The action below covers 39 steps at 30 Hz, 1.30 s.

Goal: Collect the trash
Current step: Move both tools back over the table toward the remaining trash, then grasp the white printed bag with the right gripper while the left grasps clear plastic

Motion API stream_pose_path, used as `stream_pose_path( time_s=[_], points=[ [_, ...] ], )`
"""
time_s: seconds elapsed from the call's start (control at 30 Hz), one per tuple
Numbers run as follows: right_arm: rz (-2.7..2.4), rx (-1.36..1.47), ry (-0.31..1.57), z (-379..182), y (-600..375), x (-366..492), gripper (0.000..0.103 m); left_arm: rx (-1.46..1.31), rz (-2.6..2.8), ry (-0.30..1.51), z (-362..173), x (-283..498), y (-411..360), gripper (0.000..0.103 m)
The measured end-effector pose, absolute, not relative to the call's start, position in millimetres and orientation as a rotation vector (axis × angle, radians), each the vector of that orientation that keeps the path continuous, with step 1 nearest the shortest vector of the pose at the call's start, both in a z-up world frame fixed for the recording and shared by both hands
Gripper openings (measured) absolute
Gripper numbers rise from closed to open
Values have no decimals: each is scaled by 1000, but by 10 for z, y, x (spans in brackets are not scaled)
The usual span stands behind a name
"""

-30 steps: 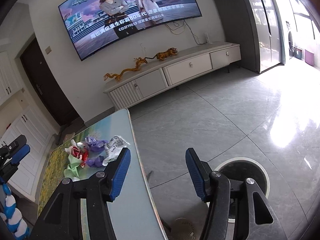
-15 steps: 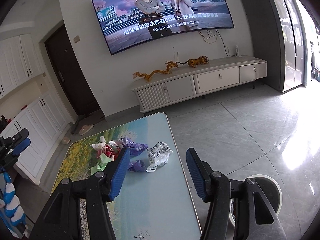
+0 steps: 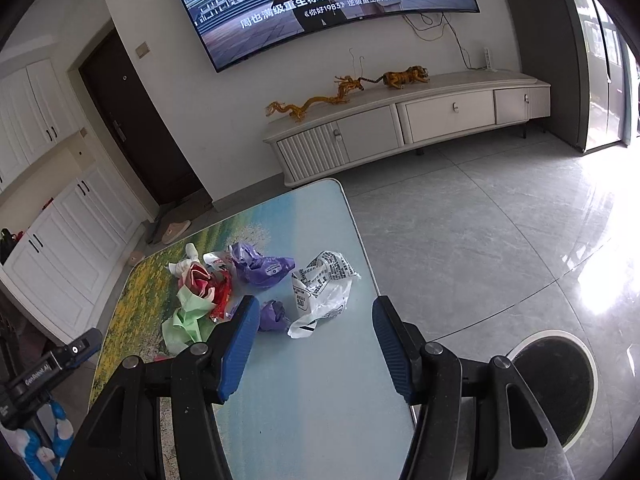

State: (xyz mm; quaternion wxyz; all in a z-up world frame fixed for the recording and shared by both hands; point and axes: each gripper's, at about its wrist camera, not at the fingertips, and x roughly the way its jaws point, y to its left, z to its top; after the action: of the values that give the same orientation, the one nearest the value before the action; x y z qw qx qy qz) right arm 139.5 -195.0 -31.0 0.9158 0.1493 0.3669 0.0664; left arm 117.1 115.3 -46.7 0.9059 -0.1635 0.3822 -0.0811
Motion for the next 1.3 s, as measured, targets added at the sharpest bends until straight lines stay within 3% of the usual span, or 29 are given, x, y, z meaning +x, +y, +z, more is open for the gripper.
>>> stream_pose_path(
  time_s=[0.33, 0.6, 0.8, 0.93, 1.0, 1.3],
  points=[
    [168, 327, 830, -692, -1963, 1818, 57, -220, -210, 868, -963, 1301, 749, 43],
    [188, 321, 866, -845, -1924, 2114, 63, -239, -214, 895, -1101, 1468, 774, 31],
    [171, 286, 900, -990, -1838, 2324, 64, -263, -224, 904, -1159, 1538, 811, 15],
    [174, 292, 920, -1090, -1818, 2407, 64, -275, -224, 894, -1152, 1538, 855, 10],
    [184, 291, 930, -1117, -1797, 2418, 55, -279, -222, 887, -1138, 1526, 874, 9],
    [223, 295, 918, -1059, -1779, 2300, 44, -297, -196, 845, -985, 1422, 963, 9]
  ],
)
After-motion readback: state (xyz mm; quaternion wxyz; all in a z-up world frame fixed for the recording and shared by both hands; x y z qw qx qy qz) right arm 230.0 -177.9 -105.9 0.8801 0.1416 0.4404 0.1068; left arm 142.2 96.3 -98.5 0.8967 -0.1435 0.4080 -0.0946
